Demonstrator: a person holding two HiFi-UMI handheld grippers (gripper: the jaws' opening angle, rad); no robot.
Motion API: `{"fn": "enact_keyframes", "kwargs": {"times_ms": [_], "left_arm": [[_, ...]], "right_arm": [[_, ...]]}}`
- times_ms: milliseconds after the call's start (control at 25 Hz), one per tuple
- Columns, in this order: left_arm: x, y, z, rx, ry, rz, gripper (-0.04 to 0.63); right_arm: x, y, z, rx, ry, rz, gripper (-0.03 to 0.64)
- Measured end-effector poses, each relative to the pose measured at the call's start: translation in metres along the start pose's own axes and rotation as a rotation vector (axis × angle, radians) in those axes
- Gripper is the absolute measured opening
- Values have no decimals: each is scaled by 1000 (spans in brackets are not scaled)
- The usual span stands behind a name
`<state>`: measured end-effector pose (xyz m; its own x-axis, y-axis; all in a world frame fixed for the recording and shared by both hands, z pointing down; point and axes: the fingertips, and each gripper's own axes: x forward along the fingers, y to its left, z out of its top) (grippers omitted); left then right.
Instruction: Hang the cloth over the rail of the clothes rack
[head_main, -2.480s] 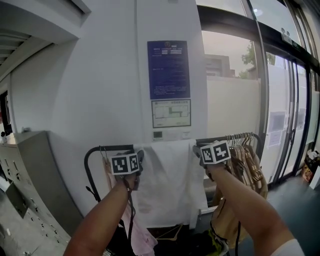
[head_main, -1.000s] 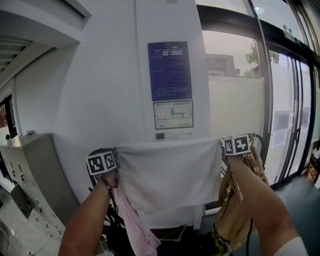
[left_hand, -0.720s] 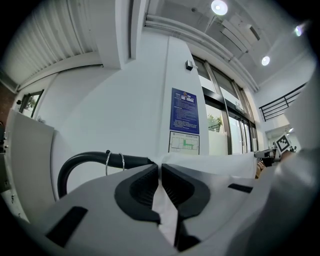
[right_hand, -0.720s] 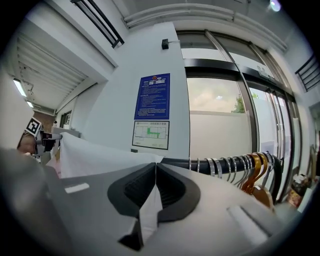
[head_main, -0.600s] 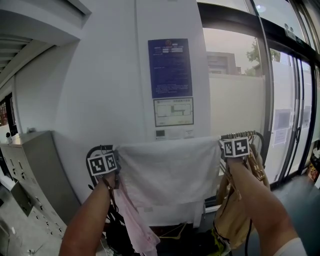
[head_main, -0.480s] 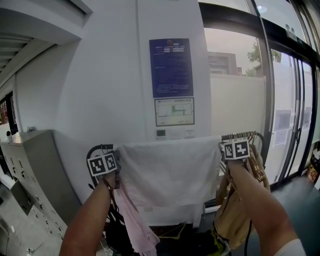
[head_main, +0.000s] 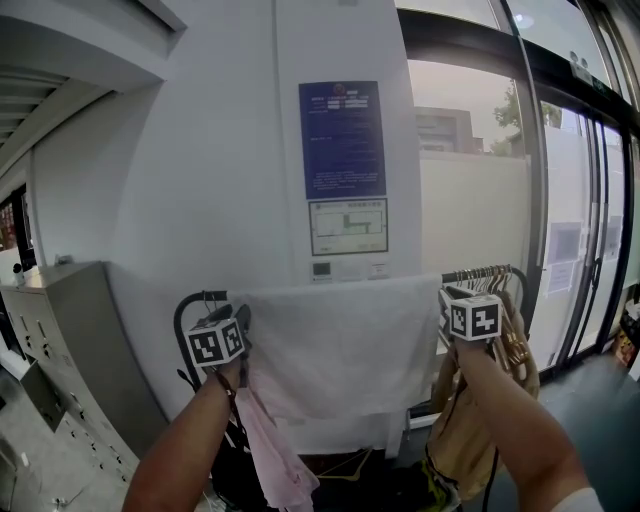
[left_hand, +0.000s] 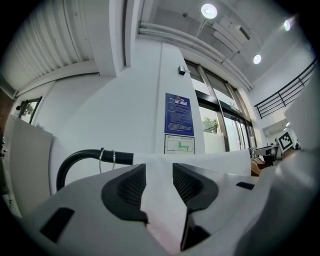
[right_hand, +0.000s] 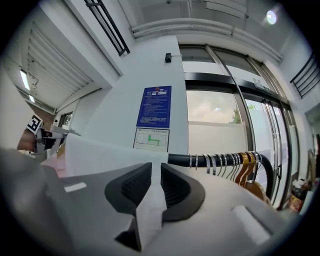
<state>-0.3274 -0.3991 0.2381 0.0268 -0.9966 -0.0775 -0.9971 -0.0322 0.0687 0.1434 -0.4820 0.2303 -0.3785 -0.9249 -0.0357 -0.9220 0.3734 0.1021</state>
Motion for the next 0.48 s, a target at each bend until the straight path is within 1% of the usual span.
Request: {"fn": "enact_keyframes", "kwargs": {"times_ms": [120, 160, 200, 240, 280, 400, 480], "left_arm": [[-11, -34, -2, 8, -19, -42, 152], [-14, -46, -5, 15, -21, -54, 141], [-18, -58, -11, 22, -18, -66, 99], [-20, -70, -17, 33, -13, -79, 43], [-22, -83, -25, 50, -4, -94, 7], [-26, -122, -51, 100, 20, -154, 6], [-32, -145, -69, 88, 26, -191, 5]], "right_arm": [[-10, 29, -7, -12, -14, 51, 57], [-13, 38, -13, -17, -12, 64, 54], [-16, 48, -20, -22, -10, 77, 32], [-18, 59, -26, -22, -10, 94, 21], [-20, 71, -33, -18, -9, 115, 3], [-27, 109, -56, 0, -5, 176, 2], [-34, 133, -71, 3, -4, 205, 2]]}}
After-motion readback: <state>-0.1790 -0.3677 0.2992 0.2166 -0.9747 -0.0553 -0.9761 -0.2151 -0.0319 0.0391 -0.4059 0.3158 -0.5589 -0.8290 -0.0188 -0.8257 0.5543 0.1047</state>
